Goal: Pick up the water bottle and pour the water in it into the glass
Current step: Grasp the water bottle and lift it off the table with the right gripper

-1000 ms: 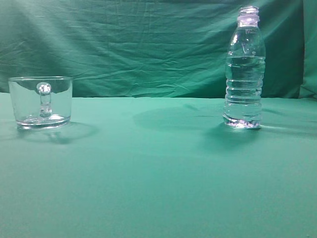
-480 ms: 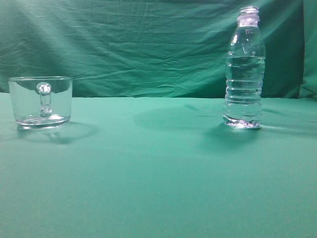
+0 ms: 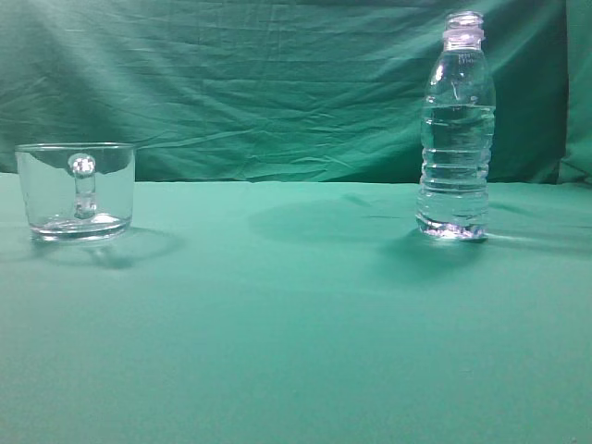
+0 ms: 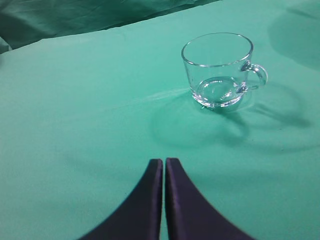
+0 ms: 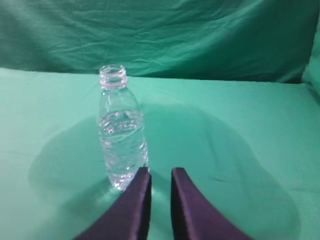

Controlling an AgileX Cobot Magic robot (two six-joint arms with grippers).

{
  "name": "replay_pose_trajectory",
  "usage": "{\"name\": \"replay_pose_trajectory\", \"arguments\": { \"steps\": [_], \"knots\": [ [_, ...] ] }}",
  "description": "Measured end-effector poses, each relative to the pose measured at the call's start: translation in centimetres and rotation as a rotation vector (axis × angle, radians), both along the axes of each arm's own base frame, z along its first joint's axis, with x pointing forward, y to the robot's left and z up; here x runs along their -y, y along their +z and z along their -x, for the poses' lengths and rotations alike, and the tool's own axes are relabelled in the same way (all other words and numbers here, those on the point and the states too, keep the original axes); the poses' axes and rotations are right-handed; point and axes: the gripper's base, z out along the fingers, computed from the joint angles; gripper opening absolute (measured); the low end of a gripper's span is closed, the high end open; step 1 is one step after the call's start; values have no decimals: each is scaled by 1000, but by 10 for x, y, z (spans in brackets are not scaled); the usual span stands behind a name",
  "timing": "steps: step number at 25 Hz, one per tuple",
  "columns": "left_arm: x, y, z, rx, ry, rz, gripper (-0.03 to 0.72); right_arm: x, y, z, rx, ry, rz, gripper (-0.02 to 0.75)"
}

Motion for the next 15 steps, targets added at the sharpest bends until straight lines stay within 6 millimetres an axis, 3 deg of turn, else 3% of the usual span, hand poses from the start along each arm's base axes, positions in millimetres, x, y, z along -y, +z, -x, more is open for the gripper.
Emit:
{"name": "replay_pose_trajectory", "arguments": {
  "steps": [2, 4, 9, 15],
  "knots": [
    [0, 0, 0, 0, 0, 0, 0, -6, -6, -4, -48, 40, 26, 114],
    [0, 0, 0, 0, 0, 0, 0, -12, -14, -8, -102, 87, 75, 104],
    [0, 0, 0, 0, 0, 0, 0, -33, -27, -19, -135, 239, 232, 317],
    [0, 0, 0, 0, 0, 0, 0, -50, -38, -49, -147, 269, 246, 628]
  ]
}}
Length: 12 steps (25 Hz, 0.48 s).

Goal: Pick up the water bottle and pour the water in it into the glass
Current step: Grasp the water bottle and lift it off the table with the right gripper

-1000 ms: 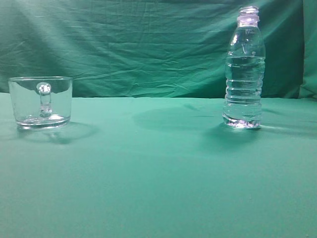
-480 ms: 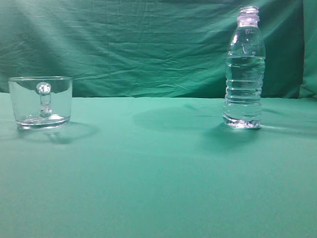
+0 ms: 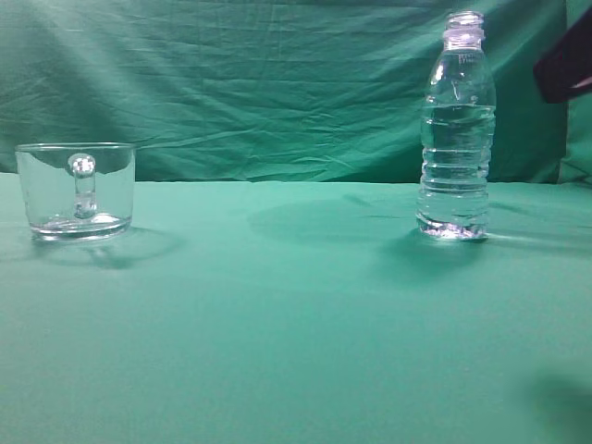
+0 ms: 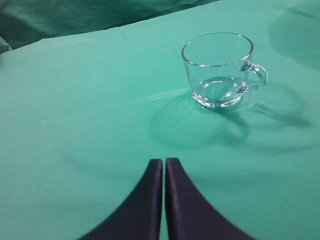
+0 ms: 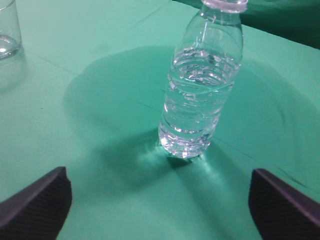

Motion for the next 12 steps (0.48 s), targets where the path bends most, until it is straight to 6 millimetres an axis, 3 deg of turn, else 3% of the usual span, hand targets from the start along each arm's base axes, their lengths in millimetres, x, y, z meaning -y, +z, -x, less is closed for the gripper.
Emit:
{"name": "replay_pose_trajectory", "arguments": {
  "steps": [3, 4, 12],
  "knots": [
    [0, 0, 0, 0, 0, 0, 0, -6, -8, -16, -13, -17, -14, 644],
    [0, 0, 0, 0, 0, 0, 0, -8, -11, -21, -27, -35, -25, 685],
    [0, 0, 0, 0, 0, 0, 0, -20, -24, -60, -17, -111, -99, 674]
  ]
}}
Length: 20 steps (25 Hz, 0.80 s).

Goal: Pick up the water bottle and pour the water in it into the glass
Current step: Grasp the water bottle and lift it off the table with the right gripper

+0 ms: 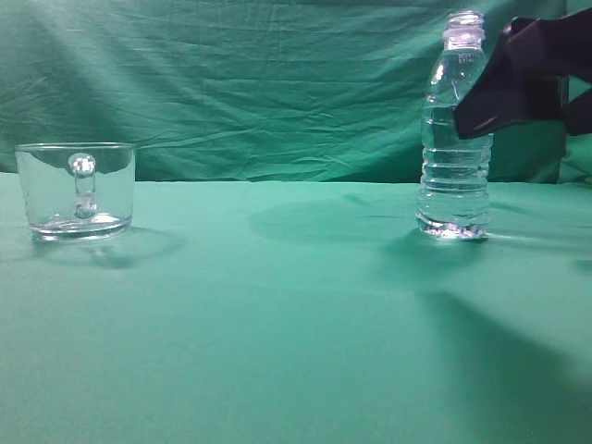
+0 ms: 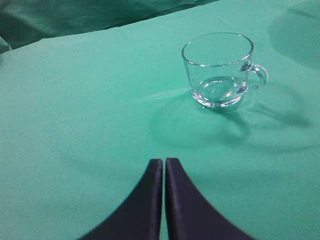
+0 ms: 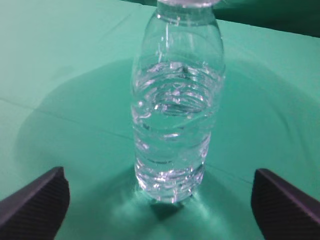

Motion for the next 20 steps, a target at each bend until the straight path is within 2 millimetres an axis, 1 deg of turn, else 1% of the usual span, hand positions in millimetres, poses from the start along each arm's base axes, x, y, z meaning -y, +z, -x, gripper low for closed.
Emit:
{"name": "replay_pose_trajectory", "arguments": {
  "steps": [4, 14, 20],
  "knots": [
    [0, 0, 0, 0, 0, 0, 0, -8, -5, -18, 30, -4, -15, 674],
    [0, 0, 0, 0, 0, 0, 0, -21, -23, -49, 32, -26, -57, 674],
    [0, 0, 0, 0, 0, 0, 0, -19, -35, -64, 31, -73, -108, 674]
  ]
}}
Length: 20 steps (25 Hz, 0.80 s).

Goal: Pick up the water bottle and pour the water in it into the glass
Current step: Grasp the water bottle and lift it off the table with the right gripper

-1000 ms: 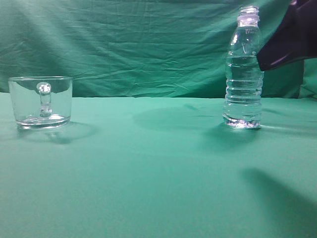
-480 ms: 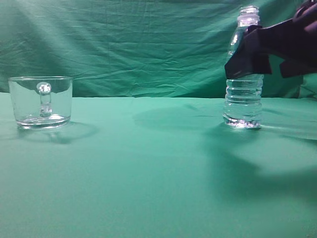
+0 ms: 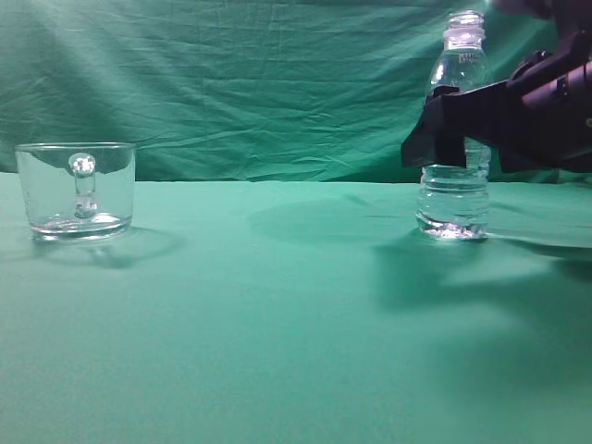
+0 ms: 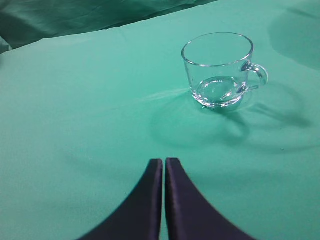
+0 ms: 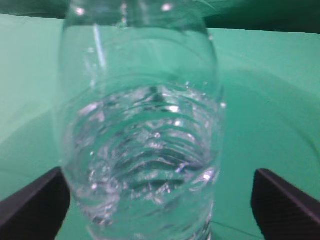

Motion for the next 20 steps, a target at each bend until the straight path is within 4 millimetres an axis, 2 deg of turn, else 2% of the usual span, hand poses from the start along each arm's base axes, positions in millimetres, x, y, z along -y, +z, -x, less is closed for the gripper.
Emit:
{"name": "replay_pose_trajectory", "arguments": {
  "steps": [13, 14, 18, 19, 20],
  "knots": [
    [0, 0, 0, 0, 0, 0, 0, -12, -13, -24, 19, 20, -42, 674],
    [0, 0, 0, 0, 0, 0, 0, -12, -13, -25, 27, 21, -45, 608],
    [0, 0, 0, 0, 0, 0, 0, -12, -11, -25, 53, 23, -54, 476],
    [0, 0, 0, 0, 0, 0, 0, -12, -12, -25, 53, 22, -54, 458],
    [0, 0, 0, 0, 0, 0, 0, -12, -12, -26, 56, 22, -55, 471]
  ]
}}
